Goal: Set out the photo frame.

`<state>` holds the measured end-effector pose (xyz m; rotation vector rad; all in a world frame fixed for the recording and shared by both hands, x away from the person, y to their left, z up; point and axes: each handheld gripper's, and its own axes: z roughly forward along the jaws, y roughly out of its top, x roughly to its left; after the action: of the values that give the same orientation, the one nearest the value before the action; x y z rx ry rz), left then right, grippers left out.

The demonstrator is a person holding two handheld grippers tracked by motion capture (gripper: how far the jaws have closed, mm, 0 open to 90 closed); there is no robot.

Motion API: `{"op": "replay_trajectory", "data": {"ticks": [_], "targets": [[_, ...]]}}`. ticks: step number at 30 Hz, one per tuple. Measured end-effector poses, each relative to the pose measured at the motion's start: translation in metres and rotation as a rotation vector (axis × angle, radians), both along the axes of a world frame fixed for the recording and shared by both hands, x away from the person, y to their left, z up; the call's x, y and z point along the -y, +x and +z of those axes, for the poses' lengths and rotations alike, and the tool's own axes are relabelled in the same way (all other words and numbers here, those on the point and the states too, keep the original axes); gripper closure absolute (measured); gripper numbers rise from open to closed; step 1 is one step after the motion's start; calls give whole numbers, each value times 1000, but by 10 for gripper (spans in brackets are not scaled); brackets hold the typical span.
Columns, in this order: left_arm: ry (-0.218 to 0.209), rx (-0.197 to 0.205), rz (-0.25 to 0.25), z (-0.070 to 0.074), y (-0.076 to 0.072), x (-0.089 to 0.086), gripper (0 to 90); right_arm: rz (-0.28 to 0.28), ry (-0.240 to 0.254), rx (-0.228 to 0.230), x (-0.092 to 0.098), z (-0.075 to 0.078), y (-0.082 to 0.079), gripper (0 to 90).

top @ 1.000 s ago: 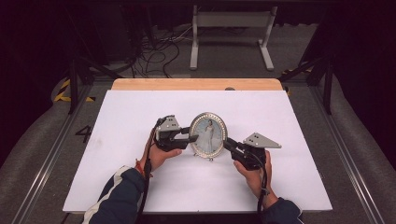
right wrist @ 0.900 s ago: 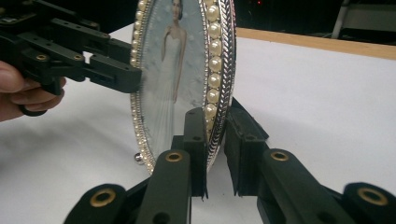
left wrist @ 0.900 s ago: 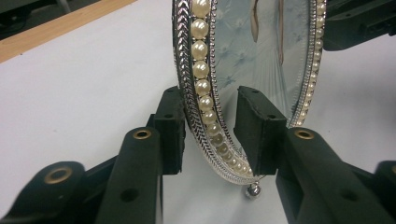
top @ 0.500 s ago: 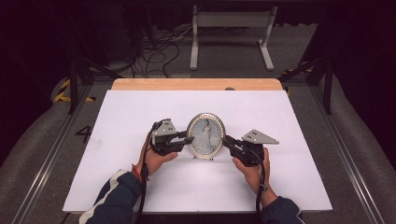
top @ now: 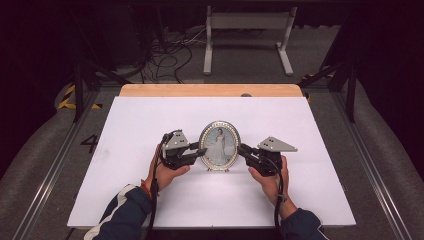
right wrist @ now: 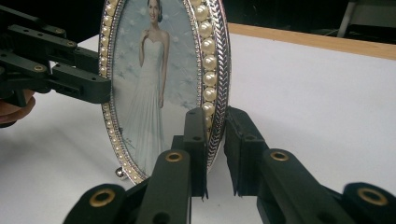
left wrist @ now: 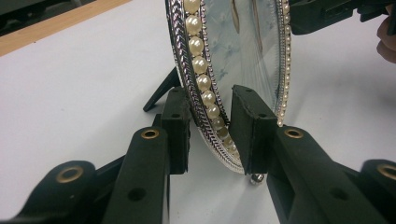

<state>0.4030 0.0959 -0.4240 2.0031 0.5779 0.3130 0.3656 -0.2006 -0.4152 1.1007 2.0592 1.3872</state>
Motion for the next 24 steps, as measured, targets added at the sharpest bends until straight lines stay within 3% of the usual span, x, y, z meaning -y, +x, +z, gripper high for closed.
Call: {"op": "replay_trajectory", "data": {"ticks": [8,12,19,24], "targets": [[5,20,13,-1,-2,0,675,2,-75,35,-2,1,-4,808],[23,57,20,2,-5,0,640,24,-130,75,-3,7,-8,799],[55,84,22,3,-10,-5,601,61,-200,97,-4,12,-13,756],[77,107,7,5,-14,-9,522,72,-206,87,-1,16,-15,713]]}}
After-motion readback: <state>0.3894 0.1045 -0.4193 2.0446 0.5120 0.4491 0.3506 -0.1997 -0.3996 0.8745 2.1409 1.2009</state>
